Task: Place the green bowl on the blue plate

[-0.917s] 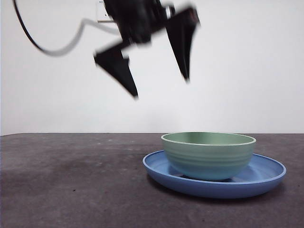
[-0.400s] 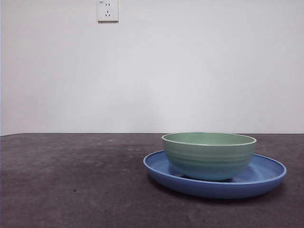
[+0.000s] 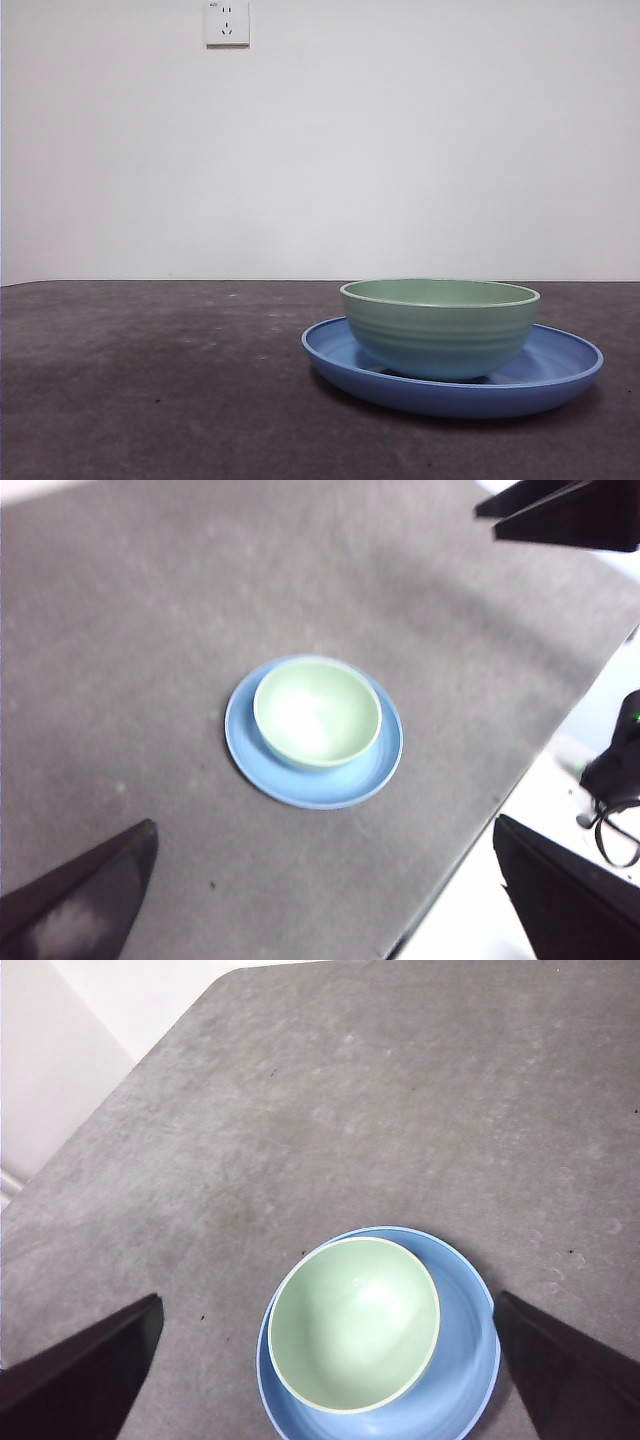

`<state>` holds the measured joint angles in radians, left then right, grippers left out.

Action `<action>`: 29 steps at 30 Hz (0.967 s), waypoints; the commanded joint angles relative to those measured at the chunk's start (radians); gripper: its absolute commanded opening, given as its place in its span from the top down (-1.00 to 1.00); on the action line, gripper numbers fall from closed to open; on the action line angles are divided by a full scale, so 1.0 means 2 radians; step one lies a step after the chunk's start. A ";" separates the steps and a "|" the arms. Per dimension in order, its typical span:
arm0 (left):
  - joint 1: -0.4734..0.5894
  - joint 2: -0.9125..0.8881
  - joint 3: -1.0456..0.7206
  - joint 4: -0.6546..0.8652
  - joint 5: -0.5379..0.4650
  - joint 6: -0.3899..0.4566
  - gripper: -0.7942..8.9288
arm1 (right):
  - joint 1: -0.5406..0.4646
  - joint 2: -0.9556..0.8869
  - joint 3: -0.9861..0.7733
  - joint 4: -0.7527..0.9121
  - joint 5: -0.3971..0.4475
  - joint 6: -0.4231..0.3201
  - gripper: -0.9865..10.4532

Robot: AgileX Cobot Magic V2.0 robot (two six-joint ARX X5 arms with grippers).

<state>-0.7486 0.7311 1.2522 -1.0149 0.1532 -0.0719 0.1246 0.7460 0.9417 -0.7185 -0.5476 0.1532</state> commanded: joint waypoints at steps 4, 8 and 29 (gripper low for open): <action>-0.004 -0.108 -0.078 0.010 -0.056 -0.050 -0.47 | 0.002 0.002 0.010 -0.005 -0.002 -0.002 -0.22; -0.004 -0.163 -0.125 0.008 -0.075 -0.069 -0.47 | 0.002 0.002 0.010 -0.015 -0.002 -0.002 -0.22; -0.004 -0.193 -0.149 0.003 -0.075 -0.064 -0.47 | 0.002 0.002 0.010 -0.010 -0.001 0.003 -0.22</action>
<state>-0.7486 0.3405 0.9478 -1.0203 0.0044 -0.2077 0.1246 0.7460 0.9417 -0.7448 -0.5476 0.1543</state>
